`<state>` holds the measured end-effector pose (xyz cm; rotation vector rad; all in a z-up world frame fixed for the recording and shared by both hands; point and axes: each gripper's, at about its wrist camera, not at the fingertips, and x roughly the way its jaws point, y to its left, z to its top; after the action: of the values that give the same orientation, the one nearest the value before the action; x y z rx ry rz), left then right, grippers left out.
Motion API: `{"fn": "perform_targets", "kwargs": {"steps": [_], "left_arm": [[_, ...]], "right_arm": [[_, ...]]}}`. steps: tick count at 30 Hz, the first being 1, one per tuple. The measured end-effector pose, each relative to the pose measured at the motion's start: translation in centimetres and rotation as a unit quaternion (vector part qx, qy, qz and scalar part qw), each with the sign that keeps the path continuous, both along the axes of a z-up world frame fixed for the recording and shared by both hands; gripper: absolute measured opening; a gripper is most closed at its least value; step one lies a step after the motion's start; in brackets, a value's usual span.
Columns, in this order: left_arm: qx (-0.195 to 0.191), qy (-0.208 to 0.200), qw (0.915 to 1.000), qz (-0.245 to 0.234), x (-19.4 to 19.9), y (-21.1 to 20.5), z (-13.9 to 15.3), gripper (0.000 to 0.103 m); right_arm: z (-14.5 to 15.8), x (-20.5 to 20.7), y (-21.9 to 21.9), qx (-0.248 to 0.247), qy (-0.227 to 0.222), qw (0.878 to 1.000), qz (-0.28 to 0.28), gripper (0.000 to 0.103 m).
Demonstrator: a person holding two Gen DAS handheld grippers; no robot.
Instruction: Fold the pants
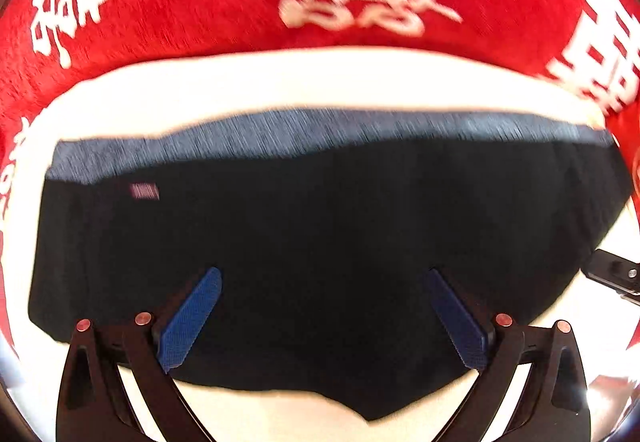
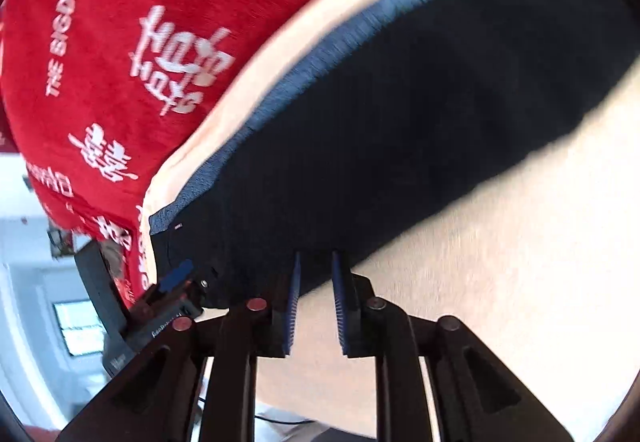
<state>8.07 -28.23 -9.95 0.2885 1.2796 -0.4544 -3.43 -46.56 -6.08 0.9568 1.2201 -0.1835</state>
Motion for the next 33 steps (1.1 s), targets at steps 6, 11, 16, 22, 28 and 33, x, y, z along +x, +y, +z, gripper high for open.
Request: {"fn": "perform_targets", "kwargs": {"steps": [6,11,16,22,28,33], "left_arm": [[0.011,-0.010,0.9998,0.017,4.5,-2.9,-1.4,0.103],[0.006,0.007,0.9993,0.036,4.8,-3.3,-4.0,0.103],[0.017,-0.016,0.9988,0.043,6.2,-2.6,-3.0,0.103],[0.055,-0.024,0.9944,0.088,11.2,-0.4,-4.5,0.103],[0.074,-0.033,0.9951,0.056,9.5,-1.1,-3.4,0.103],[0.039,0.004,0.9972,0.064,5.2,0.1,0.2,0.103]], "right_arm": [[-2.3,7.4,-2.7,-0.094,0.027,0.994,0.045,0.028],[-4.6,11.6,-2.7,-0.171,0.024,0.980,0.102,0.027],[-5.3,15.0,-5.0,-0.200,0.059,0.974,0.085,0.027],[-3.0,14.4,-3.2,-0.122,0.019,0.988,0.096,0.031],[-4.5,12.7,1.7,-0.158,0.031,0.972,0.174,0.049],[-3.0,8.3,0.6,-0.177,0.055,0.970,0.159,0.049]]}}
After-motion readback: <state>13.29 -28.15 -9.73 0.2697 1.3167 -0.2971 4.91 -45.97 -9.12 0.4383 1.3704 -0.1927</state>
